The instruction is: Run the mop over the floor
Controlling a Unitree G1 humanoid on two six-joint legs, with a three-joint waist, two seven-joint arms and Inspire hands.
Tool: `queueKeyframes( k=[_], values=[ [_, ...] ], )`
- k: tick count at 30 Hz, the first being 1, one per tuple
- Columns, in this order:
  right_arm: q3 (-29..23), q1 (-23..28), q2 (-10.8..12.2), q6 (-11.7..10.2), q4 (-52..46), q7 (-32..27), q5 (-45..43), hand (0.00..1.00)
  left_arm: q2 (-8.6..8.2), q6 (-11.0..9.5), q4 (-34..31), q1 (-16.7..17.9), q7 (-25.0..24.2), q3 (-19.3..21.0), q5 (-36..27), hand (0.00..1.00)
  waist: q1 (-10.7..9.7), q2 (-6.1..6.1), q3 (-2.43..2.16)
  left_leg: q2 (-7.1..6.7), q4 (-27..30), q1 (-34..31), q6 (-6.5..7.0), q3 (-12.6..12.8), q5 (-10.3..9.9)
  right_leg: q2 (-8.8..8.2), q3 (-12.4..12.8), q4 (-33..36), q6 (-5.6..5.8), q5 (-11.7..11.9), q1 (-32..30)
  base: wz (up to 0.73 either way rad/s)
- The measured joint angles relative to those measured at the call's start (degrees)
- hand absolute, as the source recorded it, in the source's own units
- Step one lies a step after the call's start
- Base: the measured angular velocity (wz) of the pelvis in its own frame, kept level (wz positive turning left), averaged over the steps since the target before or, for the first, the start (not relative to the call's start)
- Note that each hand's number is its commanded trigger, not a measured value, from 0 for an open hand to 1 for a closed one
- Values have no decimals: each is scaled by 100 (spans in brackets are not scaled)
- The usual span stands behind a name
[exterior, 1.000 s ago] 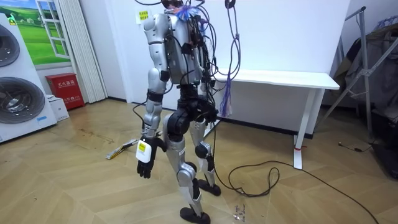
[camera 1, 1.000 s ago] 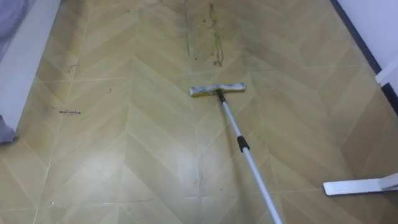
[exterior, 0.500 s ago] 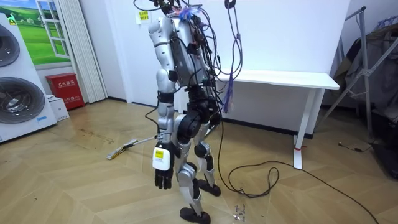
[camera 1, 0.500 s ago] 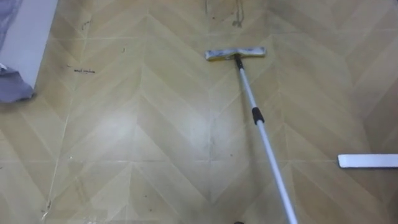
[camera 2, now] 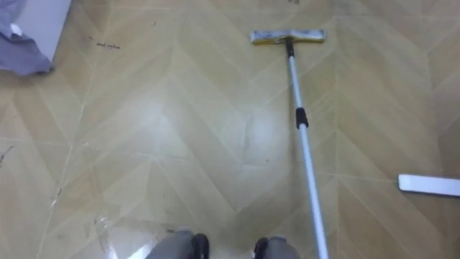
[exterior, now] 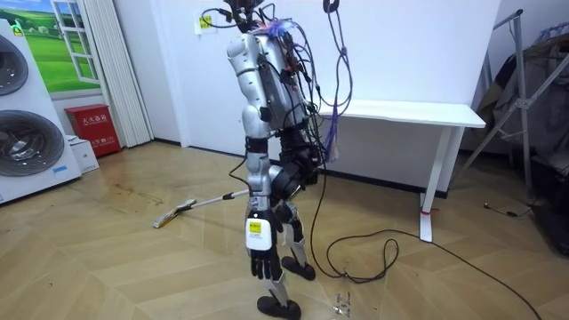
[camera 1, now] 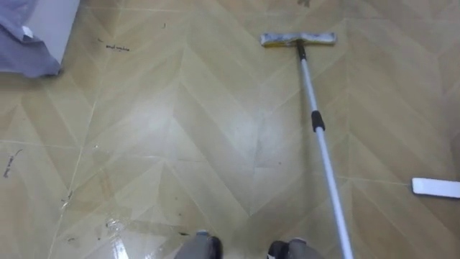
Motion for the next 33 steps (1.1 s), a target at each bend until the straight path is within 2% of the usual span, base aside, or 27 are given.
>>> queueKeyframes(
  k=[2, 3, 4, 5, 6, 7, 8, 10, 11, 12, 13, 14, 15, 17, 18, 19, 20, 21, 22, 23, 26, 27, 28, 30, 31, 32, 33],
  values=[
    [6, -466, -256, 113, -7, 249, -54, 100, 144, -81, 37, 1, 17, -117, -361, 0, 87, -91, 30, -16, 1027, -575, -70, -107, 1035, 69, 52, 355, -154, -133, -38, -33],
    [38, -797, -413, 166, -15, 382, -138, 100, 253, -129, 94, 1, 22, -275, -573, 0, 228, -168, 48, -26, 2065, -994, -191, -59, 1540, 144, 168, 593, -226, -222, -77, -45],
    [101, -982, -489, 167, -19, 461, -140, 100, 303, -152, 99, -4, 18, -362, -662, 0, 297, -203, 50, -18, 2734, -1255, -183, -35, 1514, 171, 208, 687, -267, -255, -102, -54],
    [197, -1305, -580, 162, -31, 593, -104, 100, 395, -192, 108, -65, 17, -387, -747, 0, 391, -290, 77, -46, 3711, -1666, -68, 166, 1414, 193, 335, 785, -277, -293, -116, -37],
    [224, -1545, -611, 158, -53, 704, -23, 100, 464, -222, 119, -34, 5, -396, -764, 0, 464, -495, 136, -65, 4114, -1959, 45, 382, 1230, 159, 443, 768, -263, -300, -96, -20],
    [237, -1608, -614, 150, -69, 748, 87, 100, 492, -236, 119, -21, -8, -395, -755, 0, 476, -588, 139, -91, 4115, -2055, 63, 461, 1097, 121, 483, 737, -239, -310, -70, 4],
    [258, -1667, -641, 187, -28, 849, 281, 100, 490, -234, 101, 33, -56, -391, -701, 0, 482, -635, 129, -97, 3785, -2080, 69, 529, 821, 101, 502, 633, -120, -332, 60, 28],
    [258, -1493, -750, 185, 1, 949, 585, 100, 469, -211, 44, 145, -307, -383, -334, 0, 449, -542, 101, -123, 1578, -1478, 79, 632, 543, 89, 455, 515, 125, -494, 293, 33],
    [258, -1410, -780, 165, -2, 974, 628, 100, 467, -203, 78, 160, -383, -383, -277, 0, 441, -479, 93, -117, 903, -1247, 99, 623, 519, 90, 424, 504, 152, -545, 345, 20],
    [283, -1173, -842, 106, -18, 1039, 745, 100, 468, -115, 175, 166, -513, -383, -223, 0, 393, -330, 47, -109, -301, -746, 185, 576, 464, 78, 354, 501, 167, -645, 450, 19],
    [331, -849, -881, 74, -14, 1062, 848, 100, 481, -6, 232, 163, -595, -382, -228, 0, 322, -187, -33, -133, -1120, -379, 284, 580, 200, 59, 300, 493, 275, -754, 534, 26],
    [331, -702, -880, 53, -5, 1065, 894, 100, 488, 19, 276, 124, -639, -383, -231, 0, 264, -159, -50, -181, -1286, -264, 418, 658, -110, -11, 298, 498, 309, -791, 562, 54],
    [268, -480, -876, 29, 175, 1092, 922, 100, 458, 56, 390, -47, -682, -364, -230, 0, 66, -80, -76, -314, -1359, -204, 750, 791, -400, -141, 360, 588, 393, -846, 589, 72],
    [245, -159, -871, 40, 517, 1090, 905, 100, 359, 87, 556, -334, -669, -308, -233, 0, -122, 94, -79, -401, -1140, -149, 988, 989, -740, -280, 673, 1545, 616, -327, 237, 64],
    [267, 105, -868, 63, 679, 1056, 890, 100, 259, 80, 555, -444, -603, -310, -226, 0, -197, 259, -109, -502, -993, -13, 1137, 984, -964, -253, 949, 2241, 670, 382, -58, 17],
    [304, 393, -847, 109, 670, 981, 904, 100, 152, 37, 538, -498, -541, -323, -235, 0, -229, 400, -184, -534, -934, 113, 1222, 1012, -1171, -142, 1145, 2724, 777, 1069, -345, 0],
    [368, 478, -811, 130, 626, 922, 906, 100, 118, 19, 530, -518, -499, -341, -234, 0, -268, 472, -198, -540, -929, 173, 1252, 1012, -1248, -80, 1217, 2865, 814, 1218, -486, -16],
    [409, 547, -691, 137, 570, 815, 897, 100, 93, 6, 525, -559, -428, -347, -232, 0, -431, 560, -168, -544, -952, 273, 1307, 1002, -1351, 0, 1300, 3161, 820, 1263, -735, -10],
    [411, 601, -527, 137, 560, 739, 886, 100, 89, -11, 480, -560, -358, -345, -223, 0, -589, 638, -174, -591, -1014, 353, 1320, 973, -1414, 38, 1291, 3297, 824, 1254, -965, -5],
    [409, 633, -449, 136, 548, 699, 886, 100, 85, -17, 456, -559, -337, -339, -225, 0, -648, 605, -153, -641, -1083, 400, 1330, 964, -1430, 29, 1302, 3278, 827, 1244, -1054, -5],
    [376, 745, -242, 132, 487, 542, 892, 100, 30, -44, 424, -489, -339, -343, -154, 0, -763, 683, -160, -776, -1478, 635, 1331, 838, -1448, 47, 1322, 2098, 927, 968, -1182, -13],
    [381, 771, -218, 115, 487, 486, 899, 100, 27, -43, 426, -388, -343, -338, -151, 0, -761, 660, -147, -800, -1627, 737, 1329, 802, -1447, 32, 1264, 1240, 898, 852, -1130, -30],
    [370, 800, -196, 115, 488, 454, 879, 100, 42, -33, 426, -268, -334, -330, -106, 0, -757, 570, -91, -829, -1747, 901, 1297, 776, -1464, 35, 1210, 378, 839, 795, -1024, -32],
    [299, 827, -195, 121, 480, 444, 712, 100, 38, 46, 426, -42, -330, -318, 40, 0, -681, 533, -77, -867, -1738, 1061, 1177, 542, -1533, 105, 1018, -399, 720, 864, -917, -23],
    [263, 830, -194, 142, 479, 441, 648, 100, 49, 102, 430, 45, -322, -306, 42, 0, -629, 458, -80, -883, -1620, 1113, 1108, 468, -1569, 137, 912, -531, 587, 963, -850, -6],
    [241, 826, -213, 156, 479, 440, 616, 100, 43, 132, 430, 69, -323, -305, 40, 0, -617, 457, -80, -880, -1447, 1106, 1057, 427, -1594, 137, 863, -469, 586, 929, -806, 0],
    [209, 749, -244, 208, 488, 409, 573, 100, 50, 171, 429, 97, -326, -260, 11, 0, -545, 425, -72, -782, -984, 1022, 937, 452, -1583, 126, 658, -305, 492, 745, -700, 0]
  ],
)
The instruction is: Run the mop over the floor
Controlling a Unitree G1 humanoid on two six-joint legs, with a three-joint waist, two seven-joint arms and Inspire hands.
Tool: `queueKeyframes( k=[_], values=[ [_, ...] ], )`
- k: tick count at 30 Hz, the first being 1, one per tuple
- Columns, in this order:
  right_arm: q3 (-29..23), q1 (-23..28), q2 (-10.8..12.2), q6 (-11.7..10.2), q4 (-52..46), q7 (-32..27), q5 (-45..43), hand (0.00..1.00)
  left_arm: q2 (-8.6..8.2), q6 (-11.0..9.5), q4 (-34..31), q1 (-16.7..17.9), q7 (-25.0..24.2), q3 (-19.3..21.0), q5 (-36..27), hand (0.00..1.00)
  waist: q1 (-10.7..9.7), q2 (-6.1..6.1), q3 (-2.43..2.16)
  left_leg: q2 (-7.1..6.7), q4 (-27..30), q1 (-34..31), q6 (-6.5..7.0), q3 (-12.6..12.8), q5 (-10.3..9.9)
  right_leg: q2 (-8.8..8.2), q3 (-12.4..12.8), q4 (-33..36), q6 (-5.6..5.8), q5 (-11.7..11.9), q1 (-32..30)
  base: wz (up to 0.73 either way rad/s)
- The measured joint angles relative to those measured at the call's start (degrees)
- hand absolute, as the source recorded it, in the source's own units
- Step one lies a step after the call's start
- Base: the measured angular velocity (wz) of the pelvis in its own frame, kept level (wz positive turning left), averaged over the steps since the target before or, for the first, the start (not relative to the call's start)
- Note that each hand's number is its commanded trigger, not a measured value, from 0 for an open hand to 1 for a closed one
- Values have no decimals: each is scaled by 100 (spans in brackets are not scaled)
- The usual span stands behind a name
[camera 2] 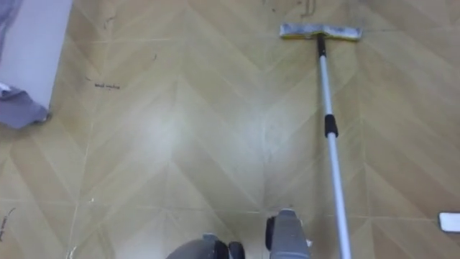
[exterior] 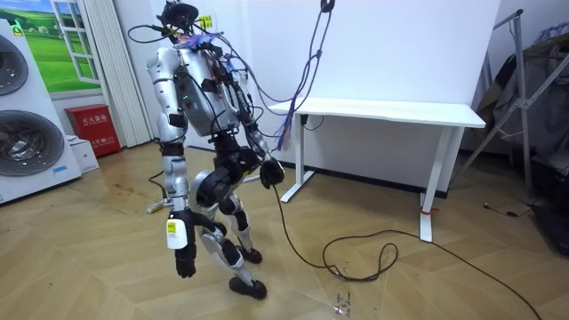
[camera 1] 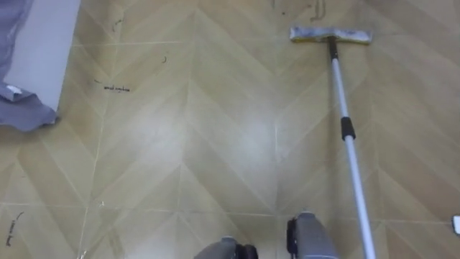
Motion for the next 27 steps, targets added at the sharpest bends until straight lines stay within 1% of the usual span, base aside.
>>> queueKeyframes(
  k=[1, 2, 3, 4, 5, 6, 7, 8, 9, 10, 11, 12, 13, 14, 15, 16, 17, 18, 19, 20, 21, 22, 23, 24, 25, 26, 27],
  values=[
    [-1, -92, -7, 20, 10, -3, -19, 100, 19, 20, 3, 2, 1, 31, -14, 0, 46, -45, -4, 48, 344, -94, -141, 30, 76, -9, -26, 104, -51, -126, 42, -12],
    [11, -322, -35, 112, 40, 3, -55, 100, 65, 17, -5, 1, 16, 29, -123, 0, 144, -143, -5, 207, 1132, -392, -628, 113, 462, 32, -36, 294, -142, -336, 97, -24],
    [30, -613, -121, 232, 69, 50, -62, 100, 83, -7, -46, -30, 64, 24, -302, 0, 285, -261, -8, 365, 1876, -770, -830, 224, 1180, 110, 17, 435, -200, -473, 135, -36],
    [27, -1039, -201, 372, 77, 116, -170, 100, 131, -58, -64, -98, 87, 2, -548, 0, 437, -519, 37, 377, 2408, -1247, -905, 321, 2427, 104, 176, 552, -248, -549, 126, -35],
    [18, -1286, -247, 417, 76, 142, -197, 100, 151, -94, -66, -120, 95, -10, -672, 0, 496, -653, 77, 376, 2617, -1516, -1041, 343, 3166, 102, 235, 562, -262, -557, 128, -34],
    [20, -1729, -376, 413, 68, 212, -204, 100, 187, -173, -69, -129, 95, -112, -887, 0, 589, -750, 93, 427, 3351, -2093, -1032, 240, 3546, 154, 239, 572, -315, -581, 162, -28],
    [17, -2078, -449, 291, 65, 247, -209, 100, 250, -207, -84, -137, 93, -130, -879, 0, 678, -778, 131, 588, 4018, -2602, -883, 215, 3080, 217, 248, 604, -324, -640, 267, -22],
    [17, -2214, -469, 223, 33, 271, -210, 100, 281, -204, -116, -144, 92, -132, -845, 0, 685, -841, 172, 662, 4114, -2757, -810, 208, 2839, 225, 261, 596, -325, -675, 329, -7],
    [35, -2460, -523, 224, -76, 328, -174, 100, 314, -214, -142, -138, 71, -129, -778, 0, 755, -890, 204, 786, 3677, -2861, -727, 185, 2456, 238, 258, 495, -264, -718, 466, 7],
    [41, -2530, -554, 223, -137, 339, -145, 100, 313, -216, -159, -129, 48, -126, -729, 0, 775, -883, 205, 809, 3177, -2806, -731, 168, 2319, 236, 234, 421, -235, -730, 549, 19],
    [61, -2584, -617, 237, -266, 365, -134, 100, 324, -210, -173, -117, -32, -120, -611, 0, 801, -853, 195, 838, 1833, -2476, -753, 108, 2153, 222, 193, 274, -164, -766, 713, 24],
    [50, -2566, -654, 233, -326, 378, -26, 100, 348, -211, -202, -57, -138, -118, -478, 0, 800, -748, 182, 846, 387, -1993, -724, 66, 2117, 224, 123, 128, -101, -834, 889, 20],
    [63, -2542, -659, 238, -327, 402, 28, 100, 368, -208, -206, -60, -192, -119, -476, 0, 798, -704, 170, 873, -198, -1744, -718, 45, 2114, 221, 105, 82, -71, -882, 968, 15],
    [56, -2393, -666, 233, -334, 451, 77, 100, 416, -151, -183, -64, -282, -118, -454, 0, 758, -643, 129, 821, -787, -1425, -581, 40, 1683, 157, 105, 44, 40, -1000, 1049, 36],
    [8, -2135, -725, 220, -324, 484, 75, 100, 423, -94, -163, -122, -357, -86, -366, 0, 690, -552, 91, 651, -829, -1394, -301, 74, 1422, 37, 111, 17, 163, -1093, 1103, 54],
    [2, -1840, -769, 211, -270, 490, 70, 100, 418, -66, -178, -233, -393, -63, -342, 0, 682, -467, 78, 514, -707, -1373, -106, 122, 1237, -51, 236, 315, 219, -1082, 1082, 54],
    [7, -1689, -773, 187, -209, 493, 70, 100, 415, -56, -181, -263, -390, -61, -344, 0, 671, -428, 72, 431, -618, -1325, -37, 146, 1117, -114, 282, 588, 258, -1010, 1038, 35],
    [24, -1375, -784, 138, -13, 500, 66, 100, 381, -51, -197, -319, -379, -50, -331, 0, 671, -331, 12, 335, -478, -1172, 121, 276, 868, -224, 348, 1130, 339, -728, 897, 24],
    [43, -1071, -825, 94, 104, 477, 46, 100, 317, -74, -280, -326, -377, -49, -304, 0, 642, -161, -69, 255, -387, -1019, 233, 298, 663, -238, 465, 1542, 382, -321, 820, 18],
    [43, -955, -837, 68, 136, 462, 8, 100, 285, -105, -302, -326, -375, -41, -302, 0, 595, -67, -89, 227, -372, -929, 285, 296, 577, -222, 523, 1683, 407, -116, 811, 8],
    [43, -745, -817, -3, 134, 408, -9, 100, 254, -128, -355, -326, -357, 10, -265, 0, 519, 50, -105, 136, -373, -785, 361, 276, 455, -185, 638, 2016, 421, 216, 709, 0],
    [42, -671, -789, -25, 117, 377, -30, 100, 243, -146, -382, -327, -322, 56, -238, 0, 487, 92, -113, 96, -372, -751, 390, 266, 401, -168, 636, 2191, 435, 283, 597, -3],
    [42, -594, -684, -46, 105, 259, -59, 100, 237, -160, -458, -324, -254, 71, -131, 0, 382, 124, -105, 49, -370, -713, 442, 248, 308, -84, 673, 2510, 423, 276, 311, -11],
    [41, -499, -561, -69, 69, 154, -51, 100, 219, -162, -493, -322, -201, 65, -104, 0, 325, 160, -85, 17, -382, -641, 467, 220, 241, 70, 656, 2610, 421, 214, 85, -14],
    [41, -429, -516, -83, 34, 109, -40, 100, 199, -161, -498, -313, -204, 46, -104, 0, 294, 180, -75, -47, -395, -589, 468, 133, 215, 122, 632, 2583, 399, 174, 12, -6],
    [38, -300, -432, -94, -55, -16, -25, 100, 140, -154, -501, -259, -202, 38, -13, 0, 217, 209, -59, -147, -473, -478, 486, 13, 198, 162, 597, 2383, 393, 84, -113, 3],
    [32, -206, -369, -94, -152, -146, -18, 100, 63, -119, -542, -165, -187, 32, 126, 0, 169, 275, -76, -156, -587, -375, 501, -17, 183, 242, 594, 1897, 383, -6, -193, 3]
  ],
)
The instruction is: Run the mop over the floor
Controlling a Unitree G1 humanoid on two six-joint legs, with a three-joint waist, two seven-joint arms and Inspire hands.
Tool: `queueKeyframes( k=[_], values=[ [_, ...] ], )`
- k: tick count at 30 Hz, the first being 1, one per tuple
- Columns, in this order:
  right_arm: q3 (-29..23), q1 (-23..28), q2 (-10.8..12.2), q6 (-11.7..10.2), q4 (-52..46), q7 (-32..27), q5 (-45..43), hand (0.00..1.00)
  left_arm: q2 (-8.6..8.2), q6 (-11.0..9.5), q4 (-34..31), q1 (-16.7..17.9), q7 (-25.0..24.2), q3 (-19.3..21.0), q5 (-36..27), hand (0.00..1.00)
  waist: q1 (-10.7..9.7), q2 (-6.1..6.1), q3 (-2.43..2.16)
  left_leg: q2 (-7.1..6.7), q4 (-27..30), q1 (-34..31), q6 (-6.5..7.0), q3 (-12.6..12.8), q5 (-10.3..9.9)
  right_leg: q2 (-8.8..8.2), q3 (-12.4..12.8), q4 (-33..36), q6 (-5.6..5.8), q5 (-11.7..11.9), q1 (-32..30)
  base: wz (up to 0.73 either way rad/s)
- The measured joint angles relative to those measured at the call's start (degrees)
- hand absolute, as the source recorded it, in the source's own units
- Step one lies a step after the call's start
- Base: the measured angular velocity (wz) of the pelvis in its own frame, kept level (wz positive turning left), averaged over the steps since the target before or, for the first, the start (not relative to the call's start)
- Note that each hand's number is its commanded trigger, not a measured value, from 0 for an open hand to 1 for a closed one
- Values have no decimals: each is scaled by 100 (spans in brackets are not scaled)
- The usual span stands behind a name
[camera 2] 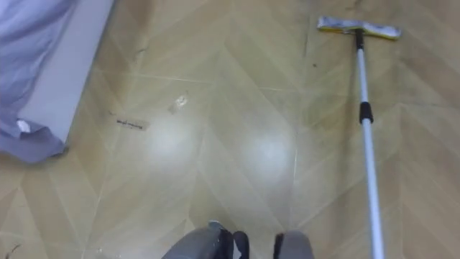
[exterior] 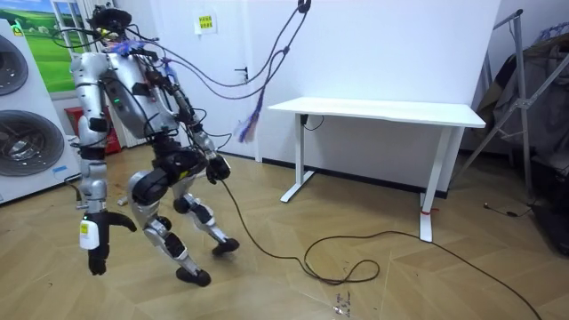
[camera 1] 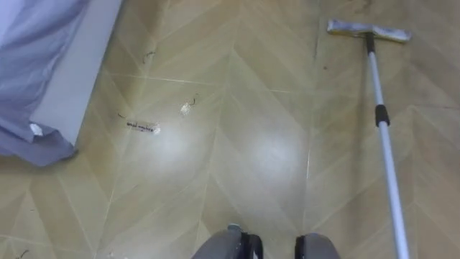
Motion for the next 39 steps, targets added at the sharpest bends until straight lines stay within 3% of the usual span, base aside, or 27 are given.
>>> queueKeyframes(
  k=[2, 5, 6, 7, 8, 9, 10, 11, 12, 13, 15, 17, 19, 20, 21, 23, 24, 25, 26, 27, 28, 29, 32, 34, 36, 37, 39],
  values=[
    [-1, 63, 87, 0, -62, -119, 22, 100, -60, 53, -70, 171, 7, -19, 17, 0, -68, 1, 1, -58, -203, 180, -1, -54, -1, -7, -91, -871, 11, -24, -49, 5],
    [-56, 224, 225, 4, -107, -261, 27, 100, -51, 266, -177, 465, 48, -75, 32, 0, -53, -103, 39, -102, -405, 645, -154, -97, -100, -11, -517, -1951, -302, 12, 123, 6],
    [-60, 247, 254, 37, -112, -272, 27, 100, -46, 303, -229, 623, 68, -50, -12, 0, -41, -160, 23, -104, -341, 778, -370, -97, -210, 4, -725, -2190, -493, 75, 263, 7],
    [-73, 216, 249, 88, -129, -279, 27, 100, -40, 310, -224, 712, 73, -29, -44, 0, -9, -206, 31, -72, 26, 809, -793, -22, -331, 61, -808, -2179, -644, 32, 390, 15],
    [-86, 213, 243, 98, -126, -280, 27, 100, -26, 312, -237, 741, 73, -24, -63, 0, 14, -243, 31, -21, 431, 697, -1099, 73, -290, 84, -742, -2041, -627, -31, 414, 11],
    [-130, 102, 231, 178, -127, -249, 28, 100, 27, 301, -276, 788, 77, -26, -113, 0, 112, -403, 63, 141, 1410, 327, -1651, 325, 161, 119, -584, -1766, -697, -223, 436, 0],
    [-135, -34, 204, 243, -124, -199, 28, 100, 50, 280, -311, 823, 93, -29, -204, 0, 150, -439, 42, 183, 1866, 81, -1675, 402, 614, 151, -494, -1662, -707, -295, 439, -32],
    [-129, -400, 82, 399, -116, -35, 21, 100, 72, 239, -362, 873, 108, -39, -445, 0, 272, -654, 83, 251, 2615, -447, -1417, 573, 1862, 178, -328, -1548, -748, -374, 457, -64],
    [-129, -864, -110, 559, -121, 163, 9, 100, 99, 154, -368, 922, 106, -124, -795, 0, 402, -727, 109, 321, 3283, -994, -1418, 543, 2860, 175, -291, -1500, -816, -423, 493, -91],
    [-117, -1312, -258, 601, -162, 305, -2, 100, 174, 107, -379, 951, 99, -137, -933, 0, 506, -798, 153, 535, 4046, -1594, -1325, 459, 2751, 207, -292, -1435, -836, -487, 493, -77],
    [-41, -1757, -451, 566, -207, 450, 85, 100, 332, 15, -530, 995, 100, -118, -973, 0, 660, -962, 191, 852, 3989, -2095, -1237, 356, 2333, 207, -199, -1448, -799, -567, 537, -44],
    [145, -1915, -638, 582, -386, 443, 244, 100, 418, -65, -556, 1003, 57, -131, -841, 0, 720, -1028, 209, 932, 2578, -1917, -1247, 215, 1983, 193, -147, -1625, -672, -660, 772, 9],
    [141, -1883, -686, 608, -421, 457, 336, 100, 458, -84, -502, 1045, -88, -93, -715, 0, 721, -982, 163, 963, -294, -919, -1214, 105, 1894, 158, -155, -1940, -481, -796, 1206, 18],
    [138, -1834, -681, 604, -424, 478, 351, 100, 464, -68, -496, 1055, -158, -97, -665, 0, 706, -953, 136, 994, -729, -730, -1132, 119, 1781, 150, -160, -2006, -440, -848, 1301, 22],
    [111, -1626, -673, 570, -434, 502, 351, 100, 468, -3, -404, 1002, -278, -107, -597, 0, 632, -967, 112, 875, -867, -626, -905, 250, 1587, -31, -179, -2126, -330, -943, 1471, 42],
    [20, -1169, -662, 562, -369, 509, 309, 100, 440, -2, -274, 789, -376, -106, -526, 0, 448, -875, 77, 659, -825, -442, -707, 356, 1337, -229, -125, -2022, -192, -996, 1712, 84],
    [17, -895, -622, 559, -236, 501, 309, 100, 408, 3, -246, 639, -360, -97, -512, 0, 419, -780, 63, 591, -659, -311, -565, 448, 1112, -292, -91, -1541, -43, -791, 1631, 66],
    [17, -659, -552, 554, -103, 459, 266, 100, 387, -7, -242, 556, -360, -96, -494, 0, 405, -682, 8, 577, -546, -196, -469, 552, 879, -314, 9, -1047, 31, -423, 1489, 26],
    [17, -534, -533, 543, -96, 433, 244, 100, 363, -32, -247, 506, -359, -89, -452, 0, 389, -609, -20, 557, -524, -139, -415, 583, 798, -326, 37, -857, 53, -215, 1431, 19],
    [15, -331, -499, 492, -94, 346, 210, 100, 290, -44, -270, 408, -350, -94, -334, 0, 314, -433, -52, 466, -518, -47, -336, 527, 672, -332, 55, -586, 63, 171, 1366, 27],
    [10, -163, -423, 394, -98, 243, 209, 100, 240, -51, -339, 342, -321, -93, -174, 0, 169, -325, -48, 325, -563, 61, -276, 439, 597, -336, 178, -354, 70, 416, 1273, 30],
    [9, -83, -373, 337, -97, 189, 213, 100, 211, -57, -346, 302, -289, -97, -104, 0, 101, -291, -48, 265, -587, 108, -250, 396, 559, -321, 223, -261, 72, 433, 1228, 18],
    [9, 91, -99, 89, -105, -74, 259, 100, 48, -56, -343, 225, -99, -115, -57, 0, -49, -122, 29, 107, -750, 374, -199, 156, 446, -116, 258, -268, 50, 169, 827, -16],
    [9, 110, 7, 67, -169, -185, 259, 100, -22, -31, -355, 295, -51, -122, -15, 0, -94, -79, 27, 37, -918, 510, -214, -65, 439, -59, 190, -663, 52, 94, 604, -30],
    [10, 178, 72, 62, -215, -268, 260, 100, -82, 31, -469, 428, 28, -124, 33, 0, -101, -70, 34, 11, -1128, 759, -259, -239, 415, -96, 48, -1871, 23, 73, 601, -25],
    [10, 208, 84, 62, -225, -283, 260, 100, -79, 35, -469, 453, 30, -117, 36, 0, -68, -81, 28, 10, -1166, 809, -267, -254, 411, -136, -38, -2176, -10, 92, 615, -10],
    [-18, 261, 186, 73, -247, -356, 246, 100, -17, 174, -472, 571, 93, -97, 32, 0, -67, -234, 37, 15, -1050, 981, -391, -276, 258, -122, -261, -2977, -262, 320, 662, 0]
  ],
)
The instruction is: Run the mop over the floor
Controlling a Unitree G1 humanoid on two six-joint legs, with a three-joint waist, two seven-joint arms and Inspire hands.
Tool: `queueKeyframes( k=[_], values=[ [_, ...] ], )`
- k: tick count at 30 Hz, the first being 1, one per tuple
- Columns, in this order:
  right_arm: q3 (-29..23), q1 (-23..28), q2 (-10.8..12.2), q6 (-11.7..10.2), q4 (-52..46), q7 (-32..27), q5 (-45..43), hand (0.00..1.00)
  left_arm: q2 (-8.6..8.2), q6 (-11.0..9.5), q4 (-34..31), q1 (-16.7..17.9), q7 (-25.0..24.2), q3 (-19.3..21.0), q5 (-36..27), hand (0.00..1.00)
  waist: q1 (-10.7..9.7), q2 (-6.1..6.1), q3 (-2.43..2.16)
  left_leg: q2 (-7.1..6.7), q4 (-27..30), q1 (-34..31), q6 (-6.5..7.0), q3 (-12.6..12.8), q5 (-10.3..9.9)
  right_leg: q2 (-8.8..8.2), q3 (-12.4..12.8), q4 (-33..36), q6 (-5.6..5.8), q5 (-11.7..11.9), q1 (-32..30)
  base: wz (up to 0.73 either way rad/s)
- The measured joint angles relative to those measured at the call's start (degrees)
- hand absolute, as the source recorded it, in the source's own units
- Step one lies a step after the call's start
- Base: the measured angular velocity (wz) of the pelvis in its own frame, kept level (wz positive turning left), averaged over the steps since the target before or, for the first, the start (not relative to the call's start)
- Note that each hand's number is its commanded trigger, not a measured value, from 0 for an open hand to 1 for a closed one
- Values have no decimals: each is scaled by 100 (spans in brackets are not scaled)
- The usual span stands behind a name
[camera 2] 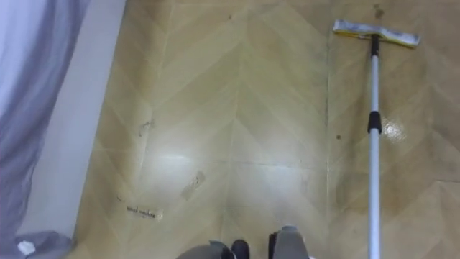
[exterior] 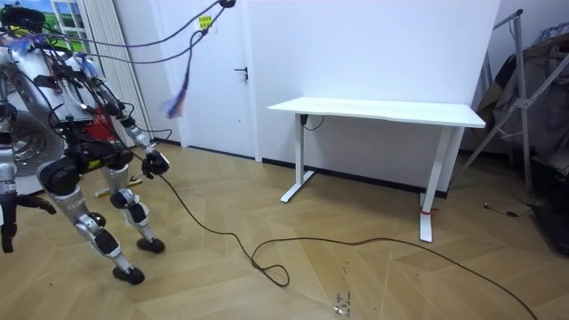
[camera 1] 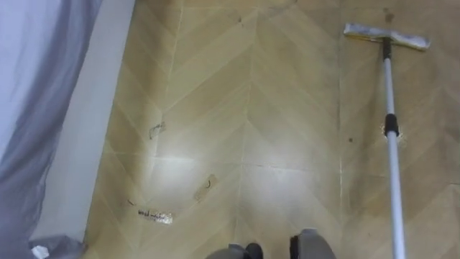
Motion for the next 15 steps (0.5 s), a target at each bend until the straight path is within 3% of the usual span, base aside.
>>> queueKeyframes(
  k=[1, 2, 3, 4, 5, 6, 7, 8, 9, 10, 11, 12, 13, 14, 15],
  values=[
    [-7, -3, 5, 12, -7, -1, -8, 100, -3, 57, 6, 5, 14, 1, 0, 0, -5, -9, 5, 12, 140, 5, -66, -12, -70, 4, -54, 55, -51, 71, 26, 11],
    [-34, -76, 4, 69, -16, 0, -9, 100, -1, 112, 4, 5, 21, -4, -5, 0, 38, -82, 13, 40, 591, -93, -188, 30, -142, -21, -139, 293, -61, -32, 41, 0],
    [-107, -211, -13, 137, -16, 29, -10, 100, 21, 121, 8, 14, 24, -5, -94, 0, 157, -157, 30, 166, 1250, -326, -280, 206, -112, 9, -201, 566, -167, -257, 24, -24],
    [-108, -473, -55, 219, 46, 102, -11, 100, 63, 119, 6, 59, 27, -19, -295, 0, 277, -250, 28, 357, 2067, -629, -581, 394, 70, 88, -158, 860, -233, -457, -10, -42],
    [-103, -633, -80, 277, 88, 146, -14, 100, 98, 119, -2, 87, 34, -22, -400, 0, 353, -340, 19, 434, 2419, -769, -740, 470, 210, 120, -104, 1014, -261, -562, -50, -53],
    [-103, -1006, -177, 395, 106, 256, -10, 100, 173, 111, -55, 152, 44, -43, -605, 0, 483, -459, 30, 558, 3145, -1133, -879, 558, 723, 175, -32, 1268, -305, -716, -107, -40],
    [-85, -1398, -302, 434, 78, 340, 37, 100, 247, 112, -144, 220, 45, -94, -804, 0, 490, -543, 34, 615, 3736, -1538, -902, 555, 1470, 202, -13, 1432, -352, -833, -142, -29],
    [-38, -1572, -360, 428, 47, 366, 92, 100, 294, 111, -168, 234, 44, -136, -869, 0, 509, -615, 68, 616, 3920, -1710, -923, 563, 1852, 201, 24, 1498, -365, -891, -145, -11],
    [45, -1852, -499, 428, -38, 387, 257, 100, 388, 77, -250, 266, 37, -184, -1001, 0, 605, -796, 130, 632, 4065, -1976, -932, 548, 2029, 237, 129, 1567, -382, -969, -155, -10],
    [62, -1990, -651, 405, -67, 444, 463, 100, 452, 35, -298, 280, 18, -178, -998, 0, 696, -814, 131, 756, 3903, -2186, -851, 539, 1628, 290, 143, 1591, -383, -1020, -135, -12],
    [67, -2086, -704, 394, -129, 475, 505, 100, 472, 24, -296, 291, 9, -174, -979, 0, 749, -817, 133, 817, 3646, -2249, -834, 540, 1434, 317, 148, 1583, -367, -1040, -110, -9],
    [68, -2189, -757, 391, -168, 511, 517, 100, 495, 13, -311, 344, -27, -147, -923, 0, 784, -826, 145, 838, 2731, -2220, -834, 529, 1141, 330, 138, 1529, -326, -1071, -6, 0],
    [91, -2216, -764, 387, -191, 547, 543, 100, 493, 27, -310, 344, -90, -123, -879, 0, 790, -803, 132, 833, 1643, -2049, -817, 488, 1085, 329, 117, 1423, -282, -1136, 142, 0],
    [99, -2193, -755, 380, -196, 570, 556, 100, 493, 29, -304, 365, -123, -118, -873, 0, 787, -778, 124, 838, 1174, -1940, -773, 475, 1066, 323, 105, 1353, -261, -1172, 233, 6],
    [101, -2054, -726, 374, -217, 613, 572, 100, 501, 37, -310, 369, -224, -92, -796, 0, 778, -760, 122, 832, 706, -1799, -554, 513, 1011, 258, 94, 1212, -227, -1271, 406, 12]
  ],
)
